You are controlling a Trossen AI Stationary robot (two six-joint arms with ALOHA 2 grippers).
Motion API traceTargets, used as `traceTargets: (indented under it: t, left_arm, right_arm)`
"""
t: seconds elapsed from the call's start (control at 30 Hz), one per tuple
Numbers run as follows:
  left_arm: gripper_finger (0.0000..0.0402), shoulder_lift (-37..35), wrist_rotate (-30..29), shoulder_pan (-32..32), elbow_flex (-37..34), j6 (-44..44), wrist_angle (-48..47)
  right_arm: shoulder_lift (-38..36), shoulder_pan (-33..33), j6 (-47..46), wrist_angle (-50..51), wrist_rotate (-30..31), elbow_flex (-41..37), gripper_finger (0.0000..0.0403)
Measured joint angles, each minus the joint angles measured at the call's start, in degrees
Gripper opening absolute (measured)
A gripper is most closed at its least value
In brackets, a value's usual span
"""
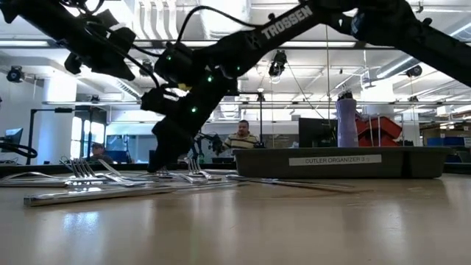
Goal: Sort silverware
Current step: Put the silver fork into the gray silverware tray
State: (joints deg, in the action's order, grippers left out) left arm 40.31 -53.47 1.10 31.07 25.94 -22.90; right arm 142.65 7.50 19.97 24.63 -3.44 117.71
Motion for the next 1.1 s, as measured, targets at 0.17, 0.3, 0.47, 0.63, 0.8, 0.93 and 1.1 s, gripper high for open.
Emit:
traceTargets:
  t: [0.17, 0.3, 0.47, 0.63, 0.8, 0.93, 1.1]
  left_arm:
    - [0.0000, 0.07, 0.02, 0.00, 0.07, 0.01, 0.18]
    - [0.0000, 0.06, 0.02, 0.00, 0.07, 0.01, 0.20]
    - [0.0000, 0.07, 0.02, 0.00, 0.07, 0.01, 0.20]
    - [0.0000, 0.09, 0.04, -0.02, 0.07, 0.02, 0.20]
    - [0.0000, 0.40, 0.04, -0.02, 0.07, 0.00, 0.03]
    - [0.0000, 1.09, 0.04, -0.02, 0.04, 0.04, -0.01]
    - [0.0000, 1.47, 0.07, 0.00, 0.02, 0.01, 0.09]
  right_arm:
    - [0.48, 0.43, -1.19, -0.10, -0.54, 0.11, 0.0092]
    - [0.35, 0.39, -0.95, 0.07, -1.56, 0.11, 0.0109]
    - [0.08, -0.08, -2.26, 1.04, -4.29, 1.73, 0.0110]
    - [-0.07, -0.21, -2.43, 1.01, -9.37, 2.29, 0.0098]
    - [1.49, -0.01, -2.45, 0.41, -9.45, 1.77, 0.0081]
    - [3.81, 0.47, -3.86, -0.41, -9.35, 1.93, 0.0067]
    - [4.93, 0.65, -4.99, 1.24, -9.42, 2.03, 0.0033]
